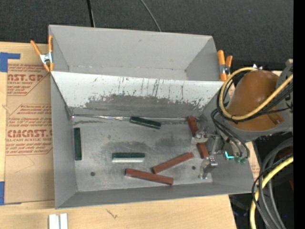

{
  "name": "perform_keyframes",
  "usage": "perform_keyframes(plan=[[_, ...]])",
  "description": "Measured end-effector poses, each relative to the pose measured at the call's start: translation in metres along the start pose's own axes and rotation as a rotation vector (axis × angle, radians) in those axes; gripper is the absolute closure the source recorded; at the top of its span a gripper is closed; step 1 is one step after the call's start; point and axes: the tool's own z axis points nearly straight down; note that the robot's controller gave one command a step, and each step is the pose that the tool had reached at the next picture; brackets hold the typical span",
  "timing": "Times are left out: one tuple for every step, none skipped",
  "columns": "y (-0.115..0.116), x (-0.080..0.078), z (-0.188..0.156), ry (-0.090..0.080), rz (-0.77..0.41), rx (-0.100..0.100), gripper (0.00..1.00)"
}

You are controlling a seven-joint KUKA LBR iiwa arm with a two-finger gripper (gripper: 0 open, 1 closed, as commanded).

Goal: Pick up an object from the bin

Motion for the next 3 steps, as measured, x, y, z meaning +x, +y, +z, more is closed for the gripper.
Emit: perform_keyframes(plan=[[0.0,-0.002,-0.003,-0.007,-0.001,0.001,0.0],[0.045,-0.033,0.086,-0.016,-0.115,0.002,1.0],[0.045,-0.033,0.086,-0.016,-0.115,0.002,1.0]])
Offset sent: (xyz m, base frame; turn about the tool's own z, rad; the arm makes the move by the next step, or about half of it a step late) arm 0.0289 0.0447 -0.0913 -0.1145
